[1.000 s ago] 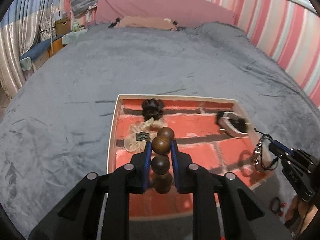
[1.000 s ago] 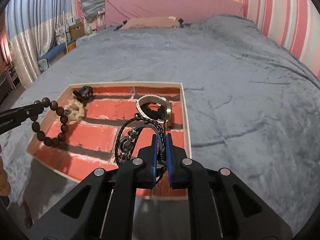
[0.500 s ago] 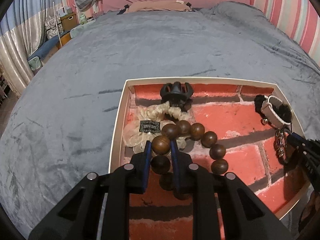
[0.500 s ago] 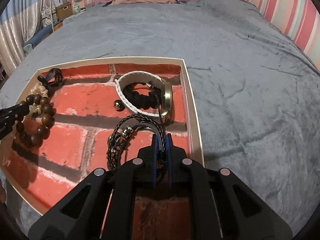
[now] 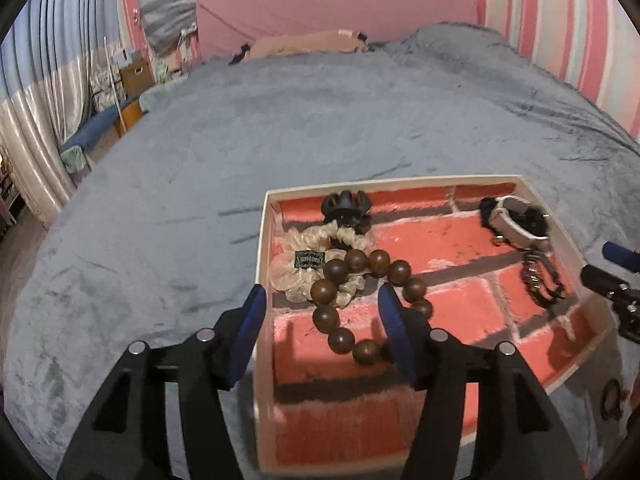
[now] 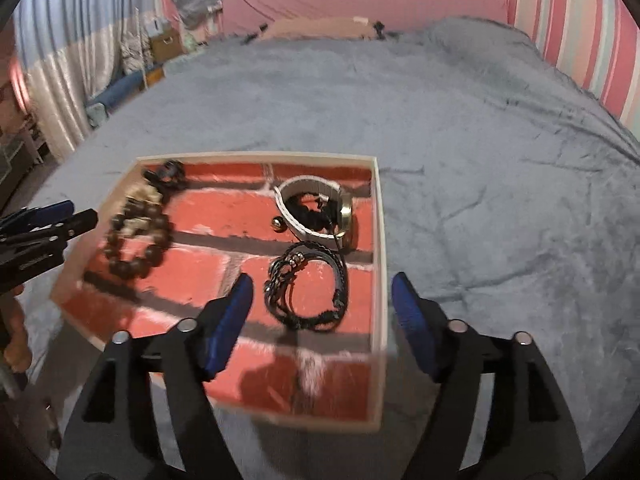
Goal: Organize jewelry
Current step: 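Carry both bracelets into the tray and open both tools, then withdraw both tools toward the wooden pendant and orange scrunchie, then grasp the wooden pendant with the left tool while the right tool grasps the orange scrunchie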
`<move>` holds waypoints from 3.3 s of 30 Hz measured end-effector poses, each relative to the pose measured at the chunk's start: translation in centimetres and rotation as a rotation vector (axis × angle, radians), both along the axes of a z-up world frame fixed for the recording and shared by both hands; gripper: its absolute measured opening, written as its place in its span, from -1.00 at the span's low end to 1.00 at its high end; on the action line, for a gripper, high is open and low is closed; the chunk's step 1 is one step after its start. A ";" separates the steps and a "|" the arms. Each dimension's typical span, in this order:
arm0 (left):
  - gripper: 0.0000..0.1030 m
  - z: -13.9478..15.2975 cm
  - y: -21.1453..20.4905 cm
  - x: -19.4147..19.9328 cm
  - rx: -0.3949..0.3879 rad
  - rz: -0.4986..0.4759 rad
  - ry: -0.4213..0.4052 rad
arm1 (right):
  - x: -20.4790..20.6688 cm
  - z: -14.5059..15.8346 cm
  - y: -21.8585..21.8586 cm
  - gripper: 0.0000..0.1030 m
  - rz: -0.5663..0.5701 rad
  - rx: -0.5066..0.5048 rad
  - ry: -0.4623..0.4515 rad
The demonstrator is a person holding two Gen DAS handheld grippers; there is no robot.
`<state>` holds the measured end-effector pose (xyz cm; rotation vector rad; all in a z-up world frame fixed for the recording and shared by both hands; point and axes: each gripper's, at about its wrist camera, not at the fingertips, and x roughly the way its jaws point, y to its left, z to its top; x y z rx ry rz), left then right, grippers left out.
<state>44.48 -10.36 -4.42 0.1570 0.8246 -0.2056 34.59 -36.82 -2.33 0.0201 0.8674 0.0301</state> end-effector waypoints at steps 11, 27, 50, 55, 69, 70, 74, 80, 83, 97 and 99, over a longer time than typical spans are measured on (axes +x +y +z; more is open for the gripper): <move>0.62 7.2 5.2 -10.3 -0.069 0.005 -0.144 | -12.0 6.0 -2.2 0.78 -0.065 -0.049 -0.145; 0.66 4.9 8.8 -21.4 -0.077 0.025 -0.139 | -22.3 3.6 -1.2 0.79 -0.201 -0.147 -0.194; 0.66 -2.7 7.4 -25.8 -0.054 0.024 -0.030 | -25.7 0.0 4.2 0.70 -0.166 -0.064 -0.151; 0.66 -3.6 7.5 -26.0 -0.035 0.034 -0.035 | -24.7 -1.4 6.0 0.66 -0.143 -0.058 -0.119; 0.33 -5.5 7.1 -25.3 -0.016 0.028 0.025 | -22.9 -4.0 7.7 0.54 -0.132 -0.078 -0.066; 0.25 -5.6 7.1 -25.2 -0.019 0.025 0.034 | -22.9 -4.1 7.7 0.53 -0.131 -0.079 -0.065; 0.05 -5.9 7.2 -25.2 -0.019 0.032 0.044 | -22.6 -4.3 8.1 0.40 -0.121 -0.085 -0.053; -0.02 -6.1 7.4 -25.2 -0.030 0.030 0.057 | -22.2 -4.9 8.3 0.06 -0.099 -0.063 -0.026; -0.21 -6.0 7.6 -25.2 -0.040 0.025 0.058 | -22.1 -5.0 8.3 -0.15 -0.088 -0.046 -0.018; -0.59 -5.4 7.8 -25.3 -0.066 0.019 0.048 | -22.4 -4.2 7.9 -0.54 -0.077 -0.020 -0.051; -0.59 -5.0 7.5 -25.3 -0.050 0.012 0.028 | -22.3 -3.8 7.7 -0.55 -0.077 -0.019 -0.060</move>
